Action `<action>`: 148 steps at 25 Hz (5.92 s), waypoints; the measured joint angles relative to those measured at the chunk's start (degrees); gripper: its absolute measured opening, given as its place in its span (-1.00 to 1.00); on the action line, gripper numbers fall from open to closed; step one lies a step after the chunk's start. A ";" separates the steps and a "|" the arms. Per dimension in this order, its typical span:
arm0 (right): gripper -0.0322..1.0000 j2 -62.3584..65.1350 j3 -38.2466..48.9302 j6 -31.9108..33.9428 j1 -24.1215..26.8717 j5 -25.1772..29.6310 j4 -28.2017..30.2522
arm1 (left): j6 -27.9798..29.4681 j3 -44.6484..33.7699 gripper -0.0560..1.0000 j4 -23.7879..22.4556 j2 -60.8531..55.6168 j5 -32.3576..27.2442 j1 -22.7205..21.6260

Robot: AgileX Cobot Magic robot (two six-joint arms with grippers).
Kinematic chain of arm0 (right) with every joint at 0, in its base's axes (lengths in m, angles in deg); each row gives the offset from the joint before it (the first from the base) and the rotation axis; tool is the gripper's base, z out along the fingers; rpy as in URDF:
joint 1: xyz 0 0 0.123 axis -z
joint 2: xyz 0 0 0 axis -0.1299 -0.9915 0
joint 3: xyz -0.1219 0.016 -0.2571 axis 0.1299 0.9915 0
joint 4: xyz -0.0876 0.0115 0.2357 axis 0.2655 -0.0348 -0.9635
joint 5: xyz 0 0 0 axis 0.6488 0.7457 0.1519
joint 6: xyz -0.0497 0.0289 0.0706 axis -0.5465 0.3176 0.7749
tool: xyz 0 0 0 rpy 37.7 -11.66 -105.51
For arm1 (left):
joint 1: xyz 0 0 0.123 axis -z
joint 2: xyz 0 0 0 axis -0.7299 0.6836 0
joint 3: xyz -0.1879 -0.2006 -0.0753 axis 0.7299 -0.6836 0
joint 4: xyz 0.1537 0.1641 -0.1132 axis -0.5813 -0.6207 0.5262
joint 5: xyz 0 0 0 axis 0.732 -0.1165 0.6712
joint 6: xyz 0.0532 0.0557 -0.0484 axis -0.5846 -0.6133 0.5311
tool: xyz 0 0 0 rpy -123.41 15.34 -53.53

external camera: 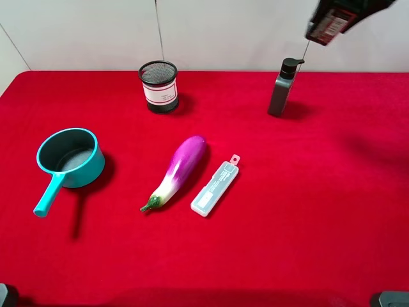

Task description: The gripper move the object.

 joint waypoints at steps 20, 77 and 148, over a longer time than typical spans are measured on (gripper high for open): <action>-0.30 -18.88 -17.46 -2.17 -11.76 0.01 0.01 | 0.00 0.00 0.97 0.00 0.00 0.00 0.00; -0.30 -44.17 -27.69 -9.04 -16.09 -7.23 -4.97 | 0.00 0.00 0.97 0.00 0.00 0.00 0.00; 0.41 -24.57 -35.14 -22.77 -16.09 0.16 -1.38 | 0.00 0.00 0.97 0.00 0.00 0.00 0.00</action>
